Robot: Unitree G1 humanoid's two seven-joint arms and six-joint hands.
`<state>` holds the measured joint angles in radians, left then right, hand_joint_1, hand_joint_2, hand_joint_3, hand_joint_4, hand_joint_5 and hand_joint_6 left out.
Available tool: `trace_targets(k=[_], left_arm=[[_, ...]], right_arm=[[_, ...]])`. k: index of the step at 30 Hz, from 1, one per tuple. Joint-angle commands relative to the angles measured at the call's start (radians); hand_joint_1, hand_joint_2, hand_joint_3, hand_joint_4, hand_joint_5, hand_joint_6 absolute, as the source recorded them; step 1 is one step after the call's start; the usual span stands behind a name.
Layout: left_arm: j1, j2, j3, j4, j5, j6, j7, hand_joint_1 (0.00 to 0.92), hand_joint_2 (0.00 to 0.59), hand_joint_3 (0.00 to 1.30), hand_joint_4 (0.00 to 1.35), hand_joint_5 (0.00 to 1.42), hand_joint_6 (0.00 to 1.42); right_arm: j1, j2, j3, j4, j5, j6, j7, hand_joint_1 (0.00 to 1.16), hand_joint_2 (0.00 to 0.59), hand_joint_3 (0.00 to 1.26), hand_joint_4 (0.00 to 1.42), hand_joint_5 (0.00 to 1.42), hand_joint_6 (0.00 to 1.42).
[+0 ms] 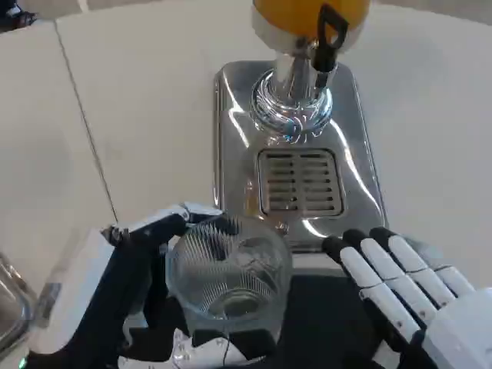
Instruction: Grasp the cup under the faucet to collect the drink, then remove the cup.
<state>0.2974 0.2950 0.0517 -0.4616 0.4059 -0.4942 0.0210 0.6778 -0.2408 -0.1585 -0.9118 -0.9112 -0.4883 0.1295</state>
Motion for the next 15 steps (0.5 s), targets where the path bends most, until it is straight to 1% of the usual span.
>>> trace_targets(k=[1,10,15], left_arm=[[-0.001,-0.011,0.007,-0.016,0.004,-0.011,0.004,0.761,0.000,1.12,1.10,1.33,1.42],[0.001,-0.014,0.013,-0.014,0.000,-0.010,0.004,0.761,0.000,1.12,1.10,1.33,1.42],[-0.010,-0.019,0.009,0.001,0.007,-0.002,0.006,0.761,0.000,1.11,1.10,1.33,1.42]], right_arm=[[-0.008,0.003,0.006,-0.011,0.001,0.019,0.026,0.08,0.586,0.00,0.00,0.00,0.07],[-0.006,0.016,0.025,-0.025,-0.012,0.030,0.041,0.09,0.586,0.00,0.00,0.00,0.07],[-0.007,0.027,0.023,-0.030,-0.016,0.041,0.041,0.09,0.586,0.00,0.00,0.00,0.08]])
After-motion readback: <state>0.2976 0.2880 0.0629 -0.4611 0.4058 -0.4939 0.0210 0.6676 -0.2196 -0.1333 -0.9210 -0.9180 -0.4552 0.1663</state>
